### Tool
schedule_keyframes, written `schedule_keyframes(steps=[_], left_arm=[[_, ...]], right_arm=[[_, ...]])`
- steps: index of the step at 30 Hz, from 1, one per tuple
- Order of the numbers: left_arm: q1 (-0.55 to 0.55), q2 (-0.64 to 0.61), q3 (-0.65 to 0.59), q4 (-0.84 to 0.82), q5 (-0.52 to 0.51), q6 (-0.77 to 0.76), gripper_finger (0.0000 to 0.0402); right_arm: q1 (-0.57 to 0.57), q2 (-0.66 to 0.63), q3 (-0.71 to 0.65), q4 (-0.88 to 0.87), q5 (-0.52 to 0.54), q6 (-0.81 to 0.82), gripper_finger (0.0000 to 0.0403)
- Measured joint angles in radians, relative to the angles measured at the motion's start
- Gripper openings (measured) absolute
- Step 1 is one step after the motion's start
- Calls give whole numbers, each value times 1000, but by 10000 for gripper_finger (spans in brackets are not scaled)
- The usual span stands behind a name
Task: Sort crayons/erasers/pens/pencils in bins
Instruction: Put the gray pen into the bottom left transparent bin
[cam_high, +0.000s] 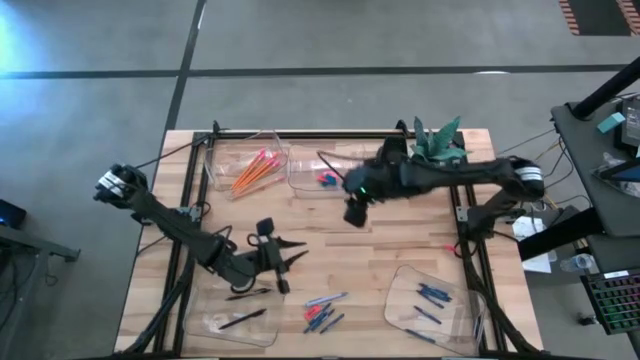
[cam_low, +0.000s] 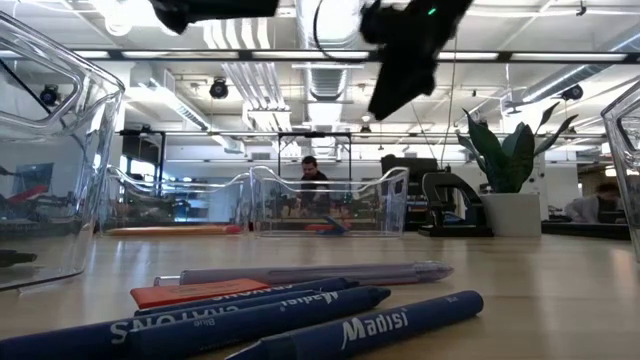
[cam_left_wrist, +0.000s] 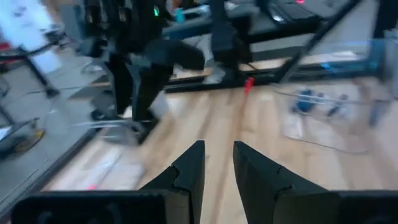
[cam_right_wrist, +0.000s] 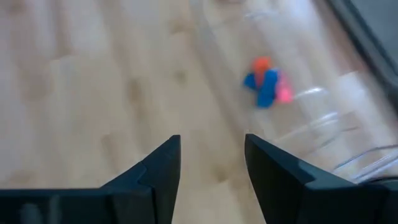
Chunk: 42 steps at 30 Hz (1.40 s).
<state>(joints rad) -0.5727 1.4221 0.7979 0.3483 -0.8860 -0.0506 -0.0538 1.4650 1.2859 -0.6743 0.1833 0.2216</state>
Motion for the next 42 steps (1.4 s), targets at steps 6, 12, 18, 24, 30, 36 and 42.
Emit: schedule_keyframes(steps=[6,12,18,24,30,36,42], left_arm=[[35,112,75,15,150,4,70],[71,179,146,9,308,-22,70],[113,240,192,8,333,-79,70],[128,259,195,8,405,-175,62],[128,334,237,9,443,-274,58],[127,469,344,-4,554,-285,97],[123,542,451,-148,593,-331,132]], right_arm=[[150,-109,-140,24,33,107,167],[241,-172,-268,70,60,202,166],[279,-188,-338,89,79,280,166],[305,-188,-329,87,81,295,166],[381,-188,-273,88,80,295,166],[501,-188,-228,89,79,311,166],[596,-188,-220,87,93,368,166]])
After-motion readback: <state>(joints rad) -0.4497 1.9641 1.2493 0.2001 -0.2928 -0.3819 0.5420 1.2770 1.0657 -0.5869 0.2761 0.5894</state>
